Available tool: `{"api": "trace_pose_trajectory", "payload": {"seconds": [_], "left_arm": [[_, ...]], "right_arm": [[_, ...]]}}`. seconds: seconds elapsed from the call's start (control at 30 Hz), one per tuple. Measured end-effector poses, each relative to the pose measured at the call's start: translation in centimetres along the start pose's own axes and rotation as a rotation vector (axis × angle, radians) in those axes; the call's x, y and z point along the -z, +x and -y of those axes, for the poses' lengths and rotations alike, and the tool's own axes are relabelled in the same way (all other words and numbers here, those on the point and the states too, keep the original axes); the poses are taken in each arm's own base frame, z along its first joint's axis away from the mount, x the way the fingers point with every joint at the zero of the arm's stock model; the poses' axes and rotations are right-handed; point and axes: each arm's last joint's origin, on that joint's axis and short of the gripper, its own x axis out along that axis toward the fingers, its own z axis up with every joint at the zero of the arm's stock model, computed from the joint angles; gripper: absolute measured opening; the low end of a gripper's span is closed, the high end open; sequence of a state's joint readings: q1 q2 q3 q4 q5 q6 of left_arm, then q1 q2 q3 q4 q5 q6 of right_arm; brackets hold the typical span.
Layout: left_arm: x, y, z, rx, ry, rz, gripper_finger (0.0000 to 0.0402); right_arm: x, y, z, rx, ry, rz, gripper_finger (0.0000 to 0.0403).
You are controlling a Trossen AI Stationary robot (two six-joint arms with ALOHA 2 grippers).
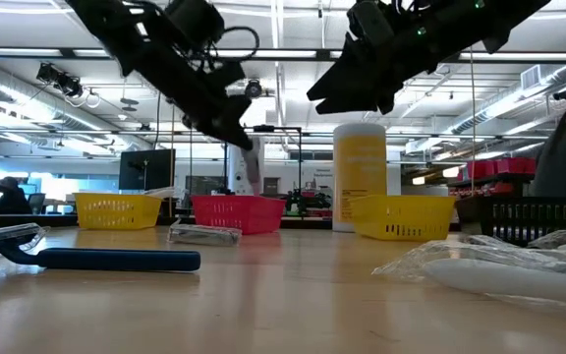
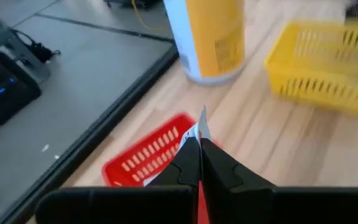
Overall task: Pick & Place Travel size toiletries
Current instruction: Put the white toothpaste into the red basket, then put the blue razor into the yellow basket
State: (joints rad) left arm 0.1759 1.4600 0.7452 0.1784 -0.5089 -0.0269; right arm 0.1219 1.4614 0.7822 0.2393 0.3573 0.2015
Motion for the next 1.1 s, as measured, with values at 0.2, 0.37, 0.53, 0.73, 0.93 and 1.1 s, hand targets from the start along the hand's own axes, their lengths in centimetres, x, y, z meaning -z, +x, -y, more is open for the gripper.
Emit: {"api": "trace_pose_trajectory", "payload": {"seconds": [0.2, 0.37, 0.53, 0.73, 0.93, 1.1], "left_arm": [[1.9, 2.7, -0.6, 0.005, 0.176, -0.093, 0.0009], [3.2, 3.9, -0.1, 0.024, 0.302, -0.142, 0.0008], [3.2, 3.9, -0.2, -0.009, 0.334, -0.139, 0.0035], [3.4, 3.9, -0.2, -0.001, 0.363, -0.16, 0.008], [3.6, 3.8, -0.3, -0.025, 0.376, -0.188, 0.013], [3.6, 3.4, 0.1, -0.015, 0.37, -0.201, 0.0163]], "right_arm": [[0.1, 0.0, 0.0, 0.002, -0.012, -0.011, 0.0233], [0.2, 0.0, 0.0, 0.004, -0.015, -0.02, 0.0232], [0.2, 0.0, 0.0, 0.004, -0.016, -0.022, 0.0224], [0.3, 0.0, 0.0, 0.003, -0.028, -0.025, 0.022], [0.3, 0.0, 0.0, -0.045, -0.033, -0.035, 0.0231], [0.3, 0.0, 0.0, -0.045, -0.034, -0.037, 0.0239]]}}
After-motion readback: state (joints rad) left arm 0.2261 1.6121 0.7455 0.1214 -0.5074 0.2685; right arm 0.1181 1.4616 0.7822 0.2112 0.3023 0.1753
